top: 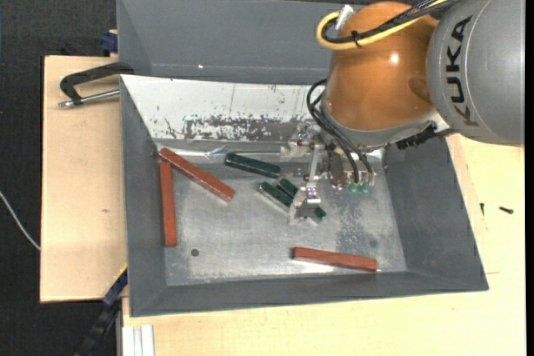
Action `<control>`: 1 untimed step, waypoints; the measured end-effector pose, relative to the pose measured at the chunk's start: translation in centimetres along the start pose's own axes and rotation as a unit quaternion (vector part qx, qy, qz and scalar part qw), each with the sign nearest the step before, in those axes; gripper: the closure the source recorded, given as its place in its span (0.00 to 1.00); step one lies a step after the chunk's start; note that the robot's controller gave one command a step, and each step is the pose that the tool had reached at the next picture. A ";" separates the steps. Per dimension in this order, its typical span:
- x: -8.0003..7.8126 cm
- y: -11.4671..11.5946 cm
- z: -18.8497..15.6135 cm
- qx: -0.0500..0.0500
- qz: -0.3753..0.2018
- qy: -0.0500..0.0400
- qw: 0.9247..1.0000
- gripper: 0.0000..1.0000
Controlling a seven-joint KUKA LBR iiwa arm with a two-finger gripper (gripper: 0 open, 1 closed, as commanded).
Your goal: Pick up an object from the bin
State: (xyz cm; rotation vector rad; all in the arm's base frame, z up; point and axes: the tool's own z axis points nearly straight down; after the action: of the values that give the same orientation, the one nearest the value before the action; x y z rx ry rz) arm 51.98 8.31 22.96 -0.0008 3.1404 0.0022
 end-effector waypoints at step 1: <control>-2.6 4.4 7.2 -0.001 0.032 -0.002 0.999 0.00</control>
Offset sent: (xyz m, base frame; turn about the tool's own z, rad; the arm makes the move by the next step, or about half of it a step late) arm 0.0549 0.0760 -0.0696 0.0123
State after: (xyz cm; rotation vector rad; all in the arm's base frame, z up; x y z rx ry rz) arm 54.58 12.68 15.79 0.1002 3.1345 0.0043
